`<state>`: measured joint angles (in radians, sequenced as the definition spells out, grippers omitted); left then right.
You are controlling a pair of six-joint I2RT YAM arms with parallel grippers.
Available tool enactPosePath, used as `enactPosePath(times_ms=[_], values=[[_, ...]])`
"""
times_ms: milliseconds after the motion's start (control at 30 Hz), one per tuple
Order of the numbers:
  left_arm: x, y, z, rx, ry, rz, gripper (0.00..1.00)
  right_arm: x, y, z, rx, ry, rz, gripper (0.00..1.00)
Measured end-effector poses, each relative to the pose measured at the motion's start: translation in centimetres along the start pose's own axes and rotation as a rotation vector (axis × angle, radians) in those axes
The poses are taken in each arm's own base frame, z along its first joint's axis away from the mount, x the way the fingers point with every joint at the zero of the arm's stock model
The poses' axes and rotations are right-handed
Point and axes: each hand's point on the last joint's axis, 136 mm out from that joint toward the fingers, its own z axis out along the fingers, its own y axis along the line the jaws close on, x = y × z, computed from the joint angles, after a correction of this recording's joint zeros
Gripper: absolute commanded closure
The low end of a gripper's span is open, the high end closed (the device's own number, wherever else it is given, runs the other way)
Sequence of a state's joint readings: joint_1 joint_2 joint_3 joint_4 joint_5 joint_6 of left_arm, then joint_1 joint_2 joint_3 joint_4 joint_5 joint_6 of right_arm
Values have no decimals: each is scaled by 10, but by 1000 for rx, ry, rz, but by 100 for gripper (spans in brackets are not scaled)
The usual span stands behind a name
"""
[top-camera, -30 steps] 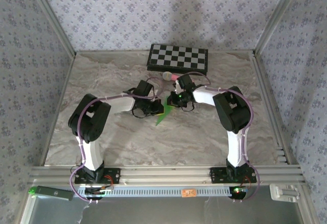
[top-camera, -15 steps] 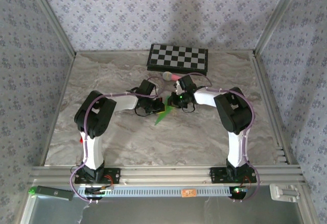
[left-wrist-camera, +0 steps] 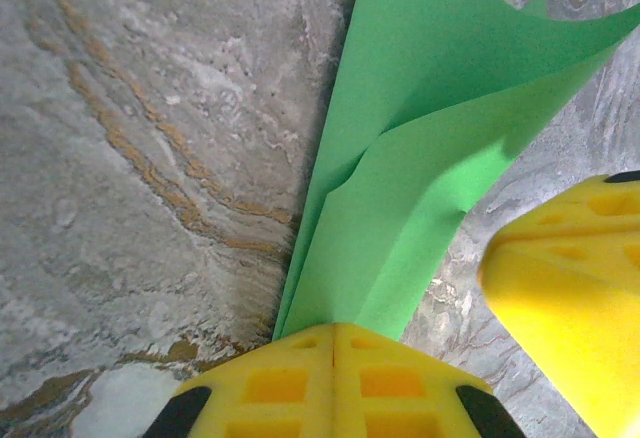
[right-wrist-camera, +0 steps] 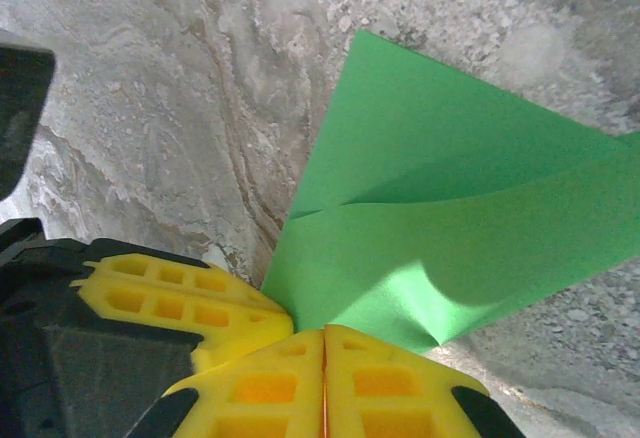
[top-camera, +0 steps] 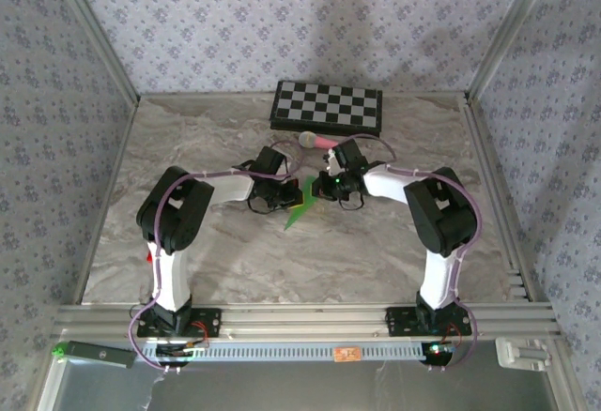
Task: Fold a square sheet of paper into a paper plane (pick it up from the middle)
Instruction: Fold the wing for the fifth time at the center of the table.
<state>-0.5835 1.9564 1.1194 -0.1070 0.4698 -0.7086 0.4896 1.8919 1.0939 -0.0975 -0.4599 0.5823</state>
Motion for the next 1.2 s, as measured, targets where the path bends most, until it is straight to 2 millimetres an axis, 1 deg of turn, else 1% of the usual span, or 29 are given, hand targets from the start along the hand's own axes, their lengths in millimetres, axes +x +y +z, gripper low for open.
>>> enactPosePath(times_ms=[167, 400, 633, 800, 933, 1100, 1167, 1200], values=[[0, 0, 0, -7, -1, 1, 100, 5, -11, 14, 16, 34, 19, 92], [2, 3, 1, -22, 17, 41, 100, -2, -16, 12, 18, 21, 33, 93], [3, 4, 1, -25, 23, 118, 100, -15, -32, 4, 25, -8, 91, 93], [3, 4, 1, -25, 25, 151, 100, -23, -39, 1, 16, -18, 137, 93], [3, 4, 1, -25, 26, 165, 100, -37, -53, -6, 31, -54, 183, 93], [3, 3, 1, -26, 27, 176, 100, -64, -82, -23, 109, -146, 236, 93], [3, 3, 1, -28, 30, 177, 100, -70, -91, -28, 132, -170, 247, 93], [2, 3, 1, -29, 32, 176, 100, -71, -91, -29, 137, -175, 247, 93]])
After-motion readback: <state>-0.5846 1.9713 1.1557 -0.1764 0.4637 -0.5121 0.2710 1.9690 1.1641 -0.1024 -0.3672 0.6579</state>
